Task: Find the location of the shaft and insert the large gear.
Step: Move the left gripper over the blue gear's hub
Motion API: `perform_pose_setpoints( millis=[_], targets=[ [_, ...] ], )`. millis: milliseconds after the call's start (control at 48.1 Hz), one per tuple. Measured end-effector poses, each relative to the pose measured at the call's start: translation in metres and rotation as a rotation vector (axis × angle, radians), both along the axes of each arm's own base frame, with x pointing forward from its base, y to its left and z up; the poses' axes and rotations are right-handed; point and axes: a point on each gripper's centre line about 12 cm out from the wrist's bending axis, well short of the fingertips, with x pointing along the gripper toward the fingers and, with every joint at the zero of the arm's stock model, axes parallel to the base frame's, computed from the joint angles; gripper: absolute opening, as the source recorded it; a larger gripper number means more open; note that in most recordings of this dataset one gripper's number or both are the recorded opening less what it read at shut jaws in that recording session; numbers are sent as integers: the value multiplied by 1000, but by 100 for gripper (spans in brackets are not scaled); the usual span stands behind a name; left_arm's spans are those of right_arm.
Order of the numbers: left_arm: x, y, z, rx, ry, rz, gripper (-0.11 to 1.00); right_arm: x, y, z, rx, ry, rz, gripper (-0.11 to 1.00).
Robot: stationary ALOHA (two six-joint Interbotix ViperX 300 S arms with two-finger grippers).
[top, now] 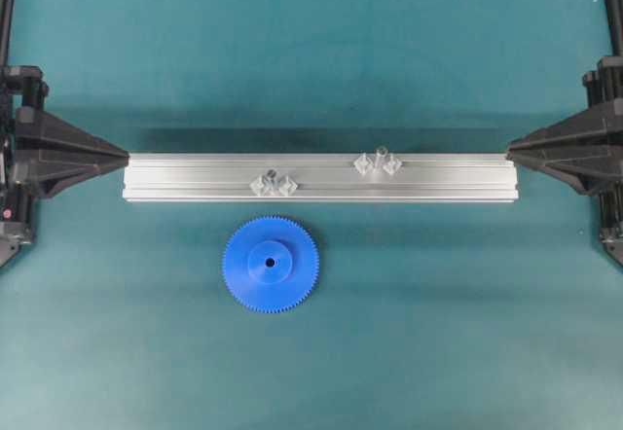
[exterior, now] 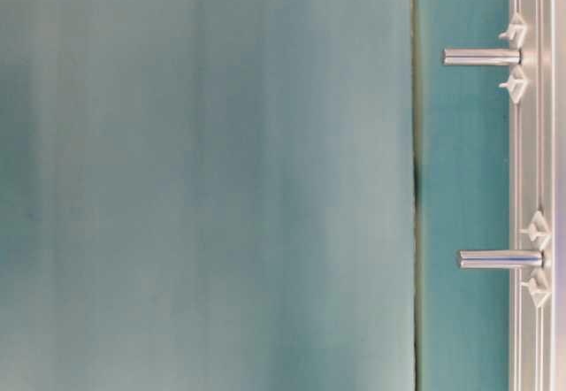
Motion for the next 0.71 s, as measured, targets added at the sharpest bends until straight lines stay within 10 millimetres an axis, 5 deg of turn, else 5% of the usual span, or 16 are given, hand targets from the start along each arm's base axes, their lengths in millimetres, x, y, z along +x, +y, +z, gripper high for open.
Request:
perform_pose_setpoints(
  millis=[83, 145, 332, 706],
  targets=[
    [3, 0, -2, -5, 12, -2, 6, -1, 0, -9, 8, 29, 0, 19],
    [8, 0, -1, -2, 25, -2, 0, -3, -1, -27, 40, 107, -6, 10],
    [32, 0, -9, -8, 101, -3, 0, -7, -1, -51, 127, 289, -16, 3],
    [77, -24, -28, -25, 363, -84, 0, -6, -1, -46, 129, 421, -18, 3]
  ],
)
